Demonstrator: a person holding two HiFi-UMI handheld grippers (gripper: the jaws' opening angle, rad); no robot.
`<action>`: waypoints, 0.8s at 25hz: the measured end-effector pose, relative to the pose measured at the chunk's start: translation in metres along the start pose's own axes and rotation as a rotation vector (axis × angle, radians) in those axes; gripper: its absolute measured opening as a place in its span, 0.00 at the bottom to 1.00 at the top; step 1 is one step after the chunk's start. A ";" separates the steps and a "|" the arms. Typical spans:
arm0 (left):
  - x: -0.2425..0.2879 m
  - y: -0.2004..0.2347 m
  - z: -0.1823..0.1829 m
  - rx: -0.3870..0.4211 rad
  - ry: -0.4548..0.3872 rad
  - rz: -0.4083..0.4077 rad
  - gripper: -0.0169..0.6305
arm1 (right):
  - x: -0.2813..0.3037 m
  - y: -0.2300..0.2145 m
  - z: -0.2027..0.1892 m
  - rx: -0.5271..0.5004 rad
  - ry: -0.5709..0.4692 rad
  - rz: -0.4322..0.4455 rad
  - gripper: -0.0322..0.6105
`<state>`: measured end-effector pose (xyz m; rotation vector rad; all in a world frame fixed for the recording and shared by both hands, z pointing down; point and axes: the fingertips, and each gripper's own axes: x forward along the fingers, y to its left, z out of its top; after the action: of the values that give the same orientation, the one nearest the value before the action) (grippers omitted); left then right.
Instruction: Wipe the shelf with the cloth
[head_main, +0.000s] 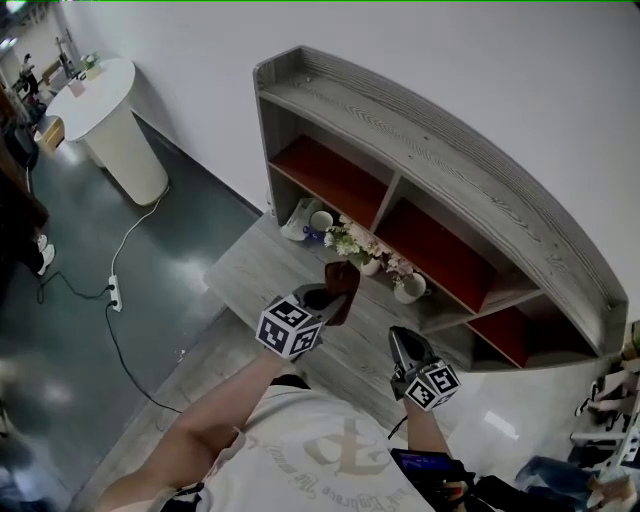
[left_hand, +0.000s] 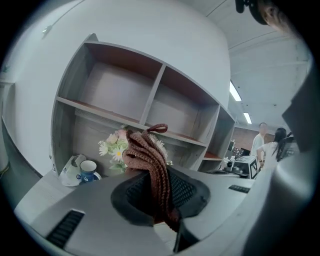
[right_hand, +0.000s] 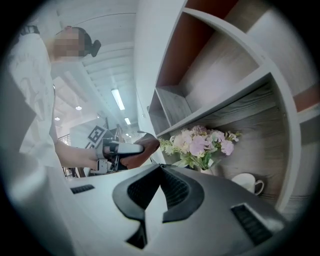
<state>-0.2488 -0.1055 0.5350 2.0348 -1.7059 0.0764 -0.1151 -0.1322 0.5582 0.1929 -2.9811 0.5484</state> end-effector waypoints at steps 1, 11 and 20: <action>-0.003 0.005 -0.002 -0.003 0.005 -0.011 0.13 | 0.005 0.000 0.002 -0.003 -0.002 -0.006 0.06; -0.016 0.047 0.024 0.017 0.023 -0.077 0.13 | 0.048 0.004 0.018 -0.033 -0.038 -0.064 0.06; -0.018 0.068 0.084 0.056 -0.041 -0.134 0.13 | 0.071 0.011 0.017 -0.037 -0.054 -0.100 0.06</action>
<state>-0.3388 -0.1291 0.4763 2.2008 -1.6030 0.0395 -0.1884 -0.1360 0.5472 0.3560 -3.0104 0.4837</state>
